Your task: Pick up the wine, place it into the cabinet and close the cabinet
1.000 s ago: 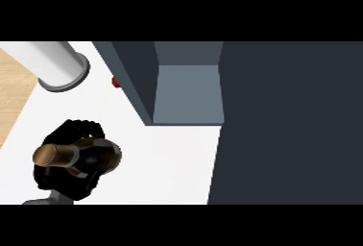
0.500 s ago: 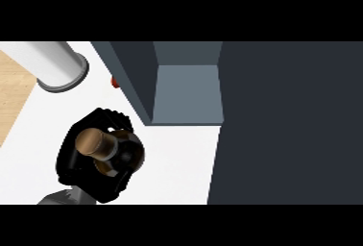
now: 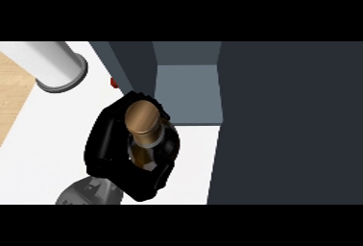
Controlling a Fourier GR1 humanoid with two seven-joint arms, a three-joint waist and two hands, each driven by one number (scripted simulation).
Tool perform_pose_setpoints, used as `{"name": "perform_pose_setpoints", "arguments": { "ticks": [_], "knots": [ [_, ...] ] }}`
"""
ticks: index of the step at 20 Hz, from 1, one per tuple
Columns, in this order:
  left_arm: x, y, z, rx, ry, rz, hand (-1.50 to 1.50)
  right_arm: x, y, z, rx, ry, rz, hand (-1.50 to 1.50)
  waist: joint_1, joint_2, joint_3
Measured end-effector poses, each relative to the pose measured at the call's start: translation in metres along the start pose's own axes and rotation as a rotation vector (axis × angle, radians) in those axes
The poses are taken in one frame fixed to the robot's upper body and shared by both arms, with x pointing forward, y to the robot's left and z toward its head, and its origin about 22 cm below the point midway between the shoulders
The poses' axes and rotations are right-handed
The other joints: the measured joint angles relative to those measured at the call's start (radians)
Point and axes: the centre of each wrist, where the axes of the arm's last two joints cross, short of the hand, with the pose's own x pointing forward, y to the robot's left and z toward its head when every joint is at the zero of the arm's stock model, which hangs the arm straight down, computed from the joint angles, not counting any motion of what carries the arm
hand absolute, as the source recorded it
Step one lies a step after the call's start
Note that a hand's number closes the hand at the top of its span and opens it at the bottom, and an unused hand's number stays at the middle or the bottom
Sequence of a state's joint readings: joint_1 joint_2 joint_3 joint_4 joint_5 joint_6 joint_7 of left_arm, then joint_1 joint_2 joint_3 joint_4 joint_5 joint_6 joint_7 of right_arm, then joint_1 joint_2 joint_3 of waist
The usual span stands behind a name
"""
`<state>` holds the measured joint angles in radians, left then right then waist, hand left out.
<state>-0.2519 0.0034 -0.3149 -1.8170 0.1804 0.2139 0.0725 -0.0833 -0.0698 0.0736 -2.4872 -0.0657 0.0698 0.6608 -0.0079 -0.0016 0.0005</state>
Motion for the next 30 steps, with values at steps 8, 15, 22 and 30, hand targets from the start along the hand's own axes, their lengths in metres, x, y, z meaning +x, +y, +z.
{"name": "perform_pose_setpoints", "arguments": {
  "ticks": [8,15,22,30],
  "knots": [
    [0.002,-0.038,-0.024,0.034,-0.006,-0.024,1.5,-0.006,-0.004,0.005,0.003,-0.001,0.013,-1.5,-0.003,0.0,0.0],
    [-0.002,-0.059,-0.041,0.069,-0.013,-0.06,1.5,-0.005,-0.005,0.004,0.012,-0.003,0.013,-1.5,-0.004,0.001,0.0],
    [-0.019,-0.059,-0.051,0.099,-0.022,-0.092,1.5,-0.004,-0.005,0.003,0.015,-0.003,0.013,-1.5,-0.003,0.001,0.0],
    [-0.034,-0.061,-0.062,0.15,-0.005,-0.05,1.5,0.0,-0.005,0.001,0.025,-0.002,0.015,-1.5,-0.008,0.002,0.0]
  ]
}}
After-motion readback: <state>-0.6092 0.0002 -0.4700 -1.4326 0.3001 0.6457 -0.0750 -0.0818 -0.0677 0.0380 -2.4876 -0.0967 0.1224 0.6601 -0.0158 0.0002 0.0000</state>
